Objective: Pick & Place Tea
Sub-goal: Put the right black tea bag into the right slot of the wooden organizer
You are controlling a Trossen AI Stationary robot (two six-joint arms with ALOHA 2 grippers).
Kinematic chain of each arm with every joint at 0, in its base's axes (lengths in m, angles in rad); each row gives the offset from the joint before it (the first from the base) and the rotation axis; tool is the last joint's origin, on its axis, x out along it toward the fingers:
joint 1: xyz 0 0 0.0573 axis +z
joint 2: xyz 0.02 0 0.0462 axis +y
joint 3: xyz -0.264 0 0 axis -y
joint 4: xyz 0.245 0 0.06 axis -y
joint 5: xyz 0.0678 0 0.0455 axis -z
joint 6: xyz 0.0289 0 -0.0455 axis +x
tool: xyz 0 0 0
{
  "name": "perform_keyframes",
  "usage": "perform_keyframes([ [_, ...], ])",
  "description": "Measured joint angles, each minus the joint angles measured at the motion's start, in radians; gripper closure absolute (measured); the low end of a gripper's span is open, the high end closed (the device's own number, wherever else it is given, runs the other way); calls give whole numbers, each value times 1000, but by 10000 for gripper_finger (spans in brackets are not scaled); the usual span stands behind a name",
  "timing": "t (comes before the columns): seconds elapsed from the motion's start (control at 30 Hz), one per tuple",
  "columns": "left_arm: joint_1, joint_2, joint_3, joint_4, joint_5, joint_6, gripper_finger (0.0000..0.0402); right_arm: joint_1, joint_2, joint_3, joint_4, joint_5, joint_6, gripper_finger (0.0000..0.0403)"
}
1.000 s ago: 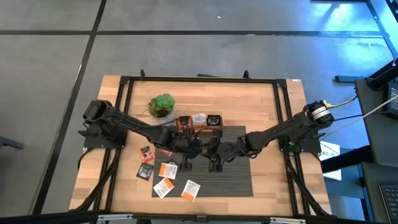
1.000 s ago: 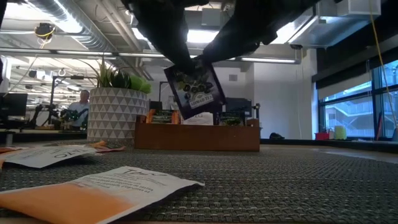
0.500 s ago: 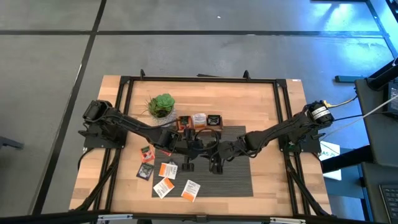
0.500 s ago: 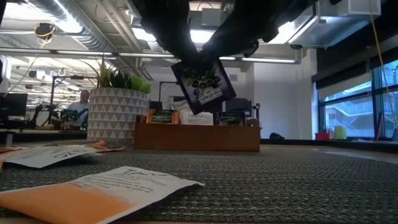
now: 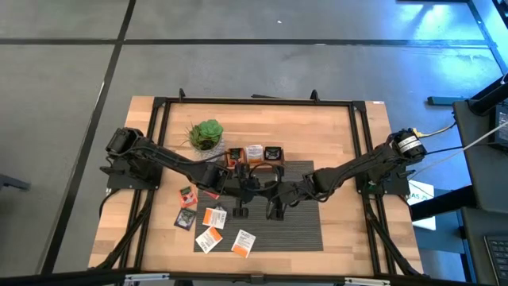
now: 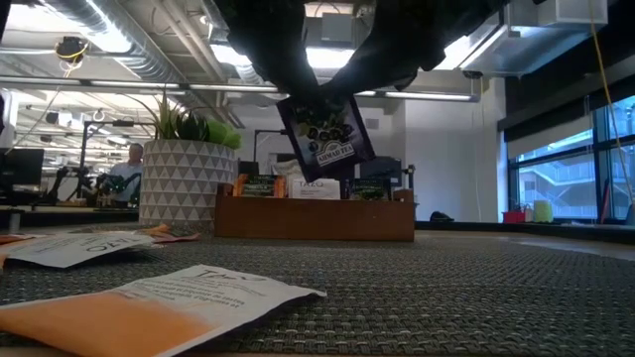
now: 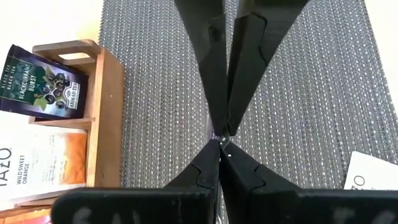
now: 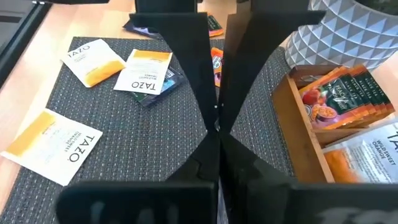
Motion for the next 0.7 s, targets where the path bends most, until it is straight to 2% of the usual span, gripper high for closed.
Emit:
perform_keyframes([
  [0.2, -1, -1, 0, -4, 3, -6, 376, 0, 2, -3, -41, 1, 0, 400],
  [0.33, -6, -5, 0, -20, 44, -4, 334, 0, -2, -3, -83, 3, 3, 401],
  [0.43, -25, -19, -7, -16, 26, 12, 306, 0, -11, -3, -115, 2, -5, 401],
  [0.57, -61, -99, -114, 104, 1, 1, 289, -14, -78, -48, -126, 3, -32, 401],
  [0.7, -99, -249, -282, 313, -4, -4, 286, -58, -221, -178, -65, 7, -36, 402],
])
